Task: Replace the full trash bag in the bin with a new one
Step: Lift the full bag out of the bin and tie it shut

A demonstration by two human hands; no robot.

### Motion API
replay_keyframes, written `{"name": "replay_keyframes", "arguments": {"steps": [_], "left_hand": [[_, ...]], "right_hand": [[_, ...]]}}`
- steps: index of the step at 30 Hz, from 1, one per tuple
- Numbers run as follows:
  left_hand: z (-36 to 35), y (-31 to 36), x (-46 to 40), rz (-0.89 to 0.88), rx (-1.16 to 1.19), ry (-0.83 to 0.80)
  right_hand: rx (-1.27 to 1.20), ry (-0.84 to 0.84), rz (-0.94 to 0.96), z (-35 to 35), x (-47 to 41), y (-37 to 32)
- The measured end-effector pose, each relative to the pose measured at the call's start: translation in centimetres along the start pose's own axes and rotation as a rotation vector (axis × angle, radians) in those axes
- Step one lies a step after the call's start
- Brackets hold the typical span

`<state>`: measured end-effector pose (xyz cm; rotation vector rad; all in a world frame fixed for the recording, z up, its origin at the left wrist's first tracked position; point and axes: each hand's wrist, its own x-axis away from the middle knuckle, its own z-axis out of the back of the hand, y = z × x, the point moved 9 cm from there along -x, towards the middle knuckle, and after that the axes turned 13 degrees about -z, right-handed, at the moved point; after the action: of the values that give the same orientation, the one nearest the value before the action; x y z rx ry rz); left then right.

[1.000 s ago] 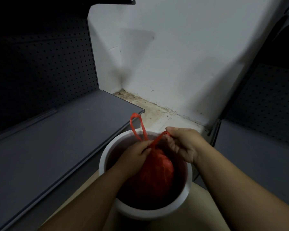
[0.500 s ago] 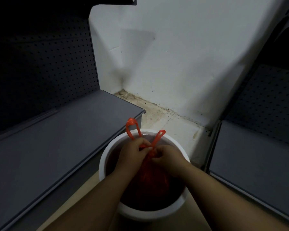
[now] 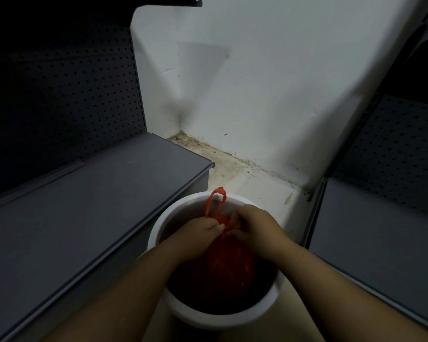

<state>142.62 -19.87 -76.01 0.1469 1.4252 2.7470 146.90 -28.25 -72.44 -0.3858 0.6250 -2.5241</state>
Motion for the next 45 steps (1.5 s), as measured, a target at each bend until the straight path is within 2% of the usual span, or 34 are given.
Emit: {"name": "replay_keyframes", "arguments": {"steps": [2, 5, 10, 14, 19, 22, 27, 29, 32, 36, 41, 45], "left_hand": [[0.1, -0.1, 0.2, 0.055, 0.105, 0.021], [0.2, 0.3, 0.2, 0.074, 0.050, 0.029], [0.5, 1.0, 0.1, 0.043, -0.150, -0.006], [1.0, 0.8, -0.1, 0.019, -0.208, -0.010], [2.0, 0.4, 0.0, -0.068, -0.287, -0.025], [2.7, 0.5, -0.1, -0.086, -0.472, -0.031], [2.6, 0.2, -0.2, -0.059, -0.625, -0.026], [2.2, 0.4, -0.2, -0.077, -0.624, -0.017], [2.8, 0.6, 0.1, -0.091, -0.582, 0.044], [3.0, 1.1, 0.3, -0.122, -0.603, 0.054], [3.9, 1.5, 1.1, -0.169, -0.499, 0.133], [6.9, 1.1, 2.4, -0.228, -0.366, 0.320]], "right_hand": [[0.042, -0.020, 0.089, 0.3, 0.8, -0.9], [0.114, -0.072, 0.188, -0.3, 2.0, -2.0], [0.220, 0.027, 0.149, -1.0, 1.2, -1.9], [0.262, 0.037, 0.124, -1.9, 0.8, -2.0], [0.245, 0.142, 0.205, -0.3, 1.8, -2.5], [0.303, 0.094, 0.175, -0.9, 1.7, -1.5], [0.306, -0.205, -0.057, -2.4, 0.8, 1.7], [0.322, -0.263, -0.078, -2.6, 0.7, 2.0], [0.244, -0.212, -0.056, -2.6, 0.7, 1.4], [0.236, -0.236, -0.077, -4.2, 0.8, 0.7], [0.128, -0.295, -0.219, -4.8, -0.4, 1.0], [0.113, -0.186, -0.107, -3.2, 0.0, 0.1]]}}
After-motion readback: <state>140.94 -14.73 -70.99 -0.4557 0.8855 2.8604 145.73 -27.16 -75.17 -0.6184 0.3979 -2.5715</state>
